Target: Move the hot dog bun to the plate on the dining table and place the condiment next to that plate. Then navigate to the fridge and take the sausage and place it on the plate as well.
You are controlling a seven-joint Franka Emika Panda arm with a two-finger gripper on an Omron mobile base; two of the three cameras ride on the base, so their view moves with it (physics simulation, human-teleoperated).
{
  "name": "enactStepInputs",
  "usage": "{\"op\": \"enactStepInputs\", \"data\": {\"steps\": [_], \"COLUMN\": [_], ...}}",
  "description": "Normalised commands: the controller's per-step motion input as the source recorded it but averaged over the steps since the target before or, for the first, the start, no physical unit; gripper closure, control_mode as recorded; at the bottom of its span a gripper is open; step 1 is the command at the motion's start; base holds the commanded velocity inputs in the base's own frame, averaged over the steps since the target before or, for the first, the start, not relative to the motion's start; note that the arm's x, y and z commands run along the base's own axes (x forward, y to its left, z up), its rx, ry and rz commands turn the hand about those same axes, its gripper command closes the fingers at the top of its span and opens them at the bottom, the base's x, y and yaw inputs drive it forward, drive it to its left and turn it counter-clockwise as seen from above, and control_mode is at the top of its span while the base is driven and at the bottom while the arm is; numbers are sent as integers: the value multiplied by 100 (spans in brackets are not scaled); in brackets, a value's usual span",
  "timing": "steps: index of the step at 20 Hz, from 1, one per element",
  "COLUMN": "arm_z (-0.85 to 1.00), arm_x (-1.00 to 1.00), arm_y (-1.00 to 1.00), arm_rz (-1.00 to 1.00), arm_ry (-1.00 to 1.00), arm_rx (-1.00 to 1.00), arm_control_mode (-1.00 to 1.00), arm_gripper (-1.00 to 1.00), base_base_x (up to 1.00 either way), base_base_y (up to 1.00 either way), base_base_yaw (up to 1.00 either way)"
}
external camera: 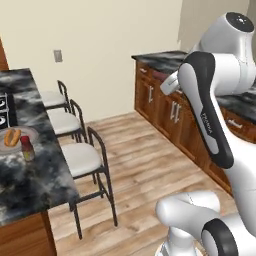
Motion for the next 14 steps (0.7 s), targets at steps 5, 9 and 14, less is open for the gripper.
{"op": "enactStepInputs", "data": {"steps": [5,9,14], "arm_z": [0,0,0], "arm_x": [0,0,0], "arm_y": [0,0,0], "arm_rz": [0,0,0], "arm_ry": [0,0,0], "arm_rx": [0,0,0], "arm_control_mode": [100,100,100], "arm_gripper": [100,100,100], "base_base_x": [43,42,43], "base_base_y": [-49,-47,-48], "base_base_yaw": [60,62,61]}}
